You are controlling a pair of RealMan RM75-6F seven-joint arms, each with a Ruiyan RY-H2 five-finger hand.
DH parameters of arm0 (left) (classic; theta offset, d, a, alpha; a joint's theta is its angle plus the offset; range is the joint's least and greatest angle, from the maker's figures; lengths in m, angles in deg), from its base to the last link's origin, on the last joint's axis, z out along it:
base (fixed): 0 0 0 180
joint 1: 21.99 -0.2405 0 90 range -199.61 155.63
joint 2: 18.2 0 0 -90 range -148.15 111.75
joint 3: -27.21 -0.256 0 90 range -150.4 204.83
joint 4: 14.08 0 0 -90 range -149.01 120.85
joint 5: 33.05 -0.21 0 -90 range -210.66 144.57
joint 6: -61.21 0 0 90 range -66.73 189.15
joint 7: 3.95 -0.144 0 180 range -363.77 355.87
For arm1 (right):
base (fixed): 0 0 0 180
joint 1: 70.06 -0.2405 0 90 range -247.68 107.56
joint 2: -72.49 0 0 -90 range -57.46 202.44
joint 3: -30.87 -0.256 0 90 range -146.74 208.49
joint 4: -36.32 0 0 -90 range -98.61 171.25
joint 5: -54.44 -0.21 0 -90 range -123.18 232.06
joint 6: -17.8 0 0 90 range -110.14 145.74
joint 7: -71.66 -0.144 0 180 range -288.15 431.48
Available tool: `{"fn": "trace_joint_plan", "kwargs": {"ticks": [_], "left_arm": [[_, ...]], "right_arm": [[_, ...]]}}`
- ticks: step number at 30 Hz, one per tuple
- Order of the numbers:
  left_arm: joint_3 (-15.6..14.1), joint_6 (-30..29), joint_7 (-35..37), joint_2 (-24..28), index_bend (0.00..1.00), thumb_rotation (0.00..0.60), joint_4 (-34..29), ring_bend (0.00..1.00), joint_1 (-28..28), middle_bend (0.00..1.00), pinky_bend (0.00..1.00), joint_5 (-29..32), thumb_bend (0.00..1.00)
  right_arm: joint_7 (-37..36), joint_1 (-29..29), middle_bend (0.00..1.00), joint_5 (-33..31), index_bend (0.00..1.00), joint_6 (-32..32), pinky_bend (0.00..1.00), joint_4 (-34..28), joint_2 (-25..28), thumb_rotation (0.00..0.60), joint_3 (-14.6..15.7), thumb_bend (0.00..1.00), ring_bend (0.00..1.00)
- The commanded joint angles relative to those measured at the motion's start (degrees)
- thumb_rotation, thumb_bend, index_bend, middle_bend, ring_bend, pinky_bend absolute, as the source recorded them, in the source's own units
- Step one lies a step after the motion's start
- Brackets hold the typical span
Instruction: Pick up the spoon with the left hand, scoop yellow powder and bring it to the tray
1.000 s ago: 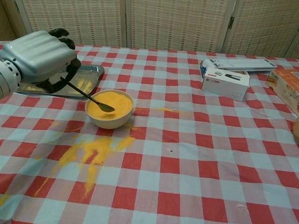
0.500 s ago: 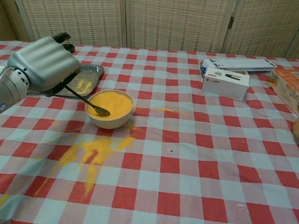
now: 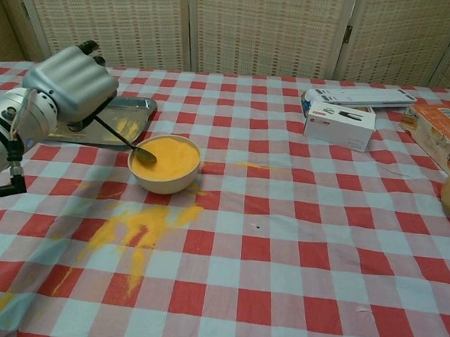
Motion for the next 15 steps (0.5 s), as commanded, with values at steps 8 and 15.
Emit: {"fn": "trace_joint_plan", "kwargs": {"ticks": [8, 15], "left_arm": [[0.71, -0.06, 2.97, 1.96, 0.9, 0.6, -4.26, 0.15, 0.16, 0.42, 0.0, 0.11, 0.79], [0.66, -1.17, 3.33, 4.25, 0.9, 0.6, -9.55, 0.15, 0.09, 0.42, 0.0, 0.01, 0.79]], "right_arm": [[0.4, -0.11, 0.0, -0.14, 0.0, 0.28, 0.0, -0.08, -0.13, 0.6, -0.01, 0.14, 0.0], [0.6, -0.23, 0.0, -0.01, 0.0, 0.61, 0.0, -0.17, -0.16, 0.6, 0.16, 0.14, 0.0]]}}
